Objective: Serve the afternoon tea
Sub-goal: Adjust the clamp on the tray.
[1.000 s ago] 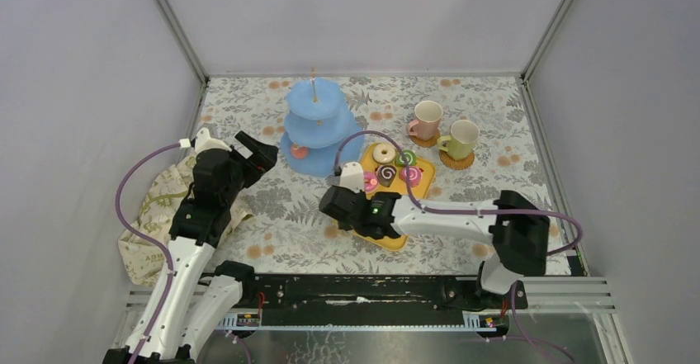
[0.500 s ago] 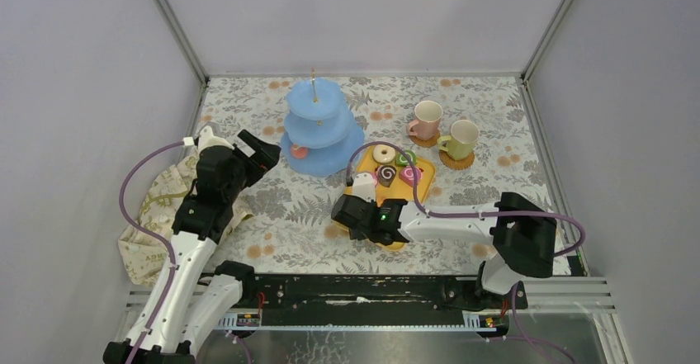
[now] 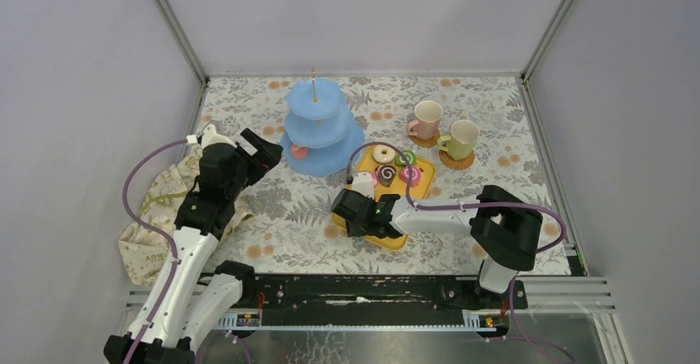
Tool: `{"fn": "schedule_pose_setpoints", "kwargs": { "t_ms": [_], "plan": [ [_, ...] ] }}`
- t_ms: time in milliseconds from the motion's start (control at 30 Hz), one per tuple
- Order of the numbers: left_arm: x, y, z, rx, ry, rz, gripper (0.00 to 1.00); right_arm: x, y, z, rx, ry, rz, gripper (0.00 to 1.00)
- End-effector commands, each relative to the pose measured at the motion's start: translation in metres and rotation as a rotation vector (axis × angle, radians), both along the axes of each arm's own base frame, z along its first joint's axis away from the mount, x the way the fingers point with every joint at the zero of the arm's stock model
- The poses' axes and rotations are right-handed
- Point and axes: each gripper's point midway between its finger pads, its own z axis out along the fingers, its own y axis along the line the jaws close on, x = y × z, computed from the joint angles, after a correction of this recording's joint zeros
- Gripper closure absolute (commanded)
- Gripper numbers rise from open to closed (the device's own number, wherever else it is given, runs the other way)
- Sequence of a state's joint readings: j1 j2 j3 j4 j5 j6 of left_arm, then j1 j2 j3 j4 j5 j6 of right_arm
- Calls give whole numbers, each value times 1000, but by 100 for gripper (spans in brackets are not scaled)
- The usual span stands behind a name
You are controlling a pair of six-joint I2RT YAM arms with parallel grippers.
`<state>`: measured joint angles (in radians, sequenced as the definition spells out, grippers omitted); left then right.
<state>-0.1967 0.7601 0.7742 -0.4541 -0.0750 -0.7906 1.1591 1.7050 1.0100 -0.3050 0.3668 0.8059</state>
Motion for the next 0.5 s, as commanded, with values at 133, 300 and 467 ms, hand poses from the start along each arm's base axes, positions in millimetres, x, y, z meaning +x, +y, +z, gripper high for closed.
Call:
{"fn": "schedule_pose_setpoints", "kwargs": {
  "t_ms": [133, 300, 467],
  "plan": [
    [10, -7, 13, -18, -62, -22, 0, 6, 2, 4, 2, -11, 3, 52],
    [11, -7, 8, -18, -55, -22, 0, 7, -2, 2, -14, -31, -9, 50],
    [11, -7, 6, -15, -55, -20, 0, 9, -5, 2, -61, -97, -4, 47]
  ]
}}
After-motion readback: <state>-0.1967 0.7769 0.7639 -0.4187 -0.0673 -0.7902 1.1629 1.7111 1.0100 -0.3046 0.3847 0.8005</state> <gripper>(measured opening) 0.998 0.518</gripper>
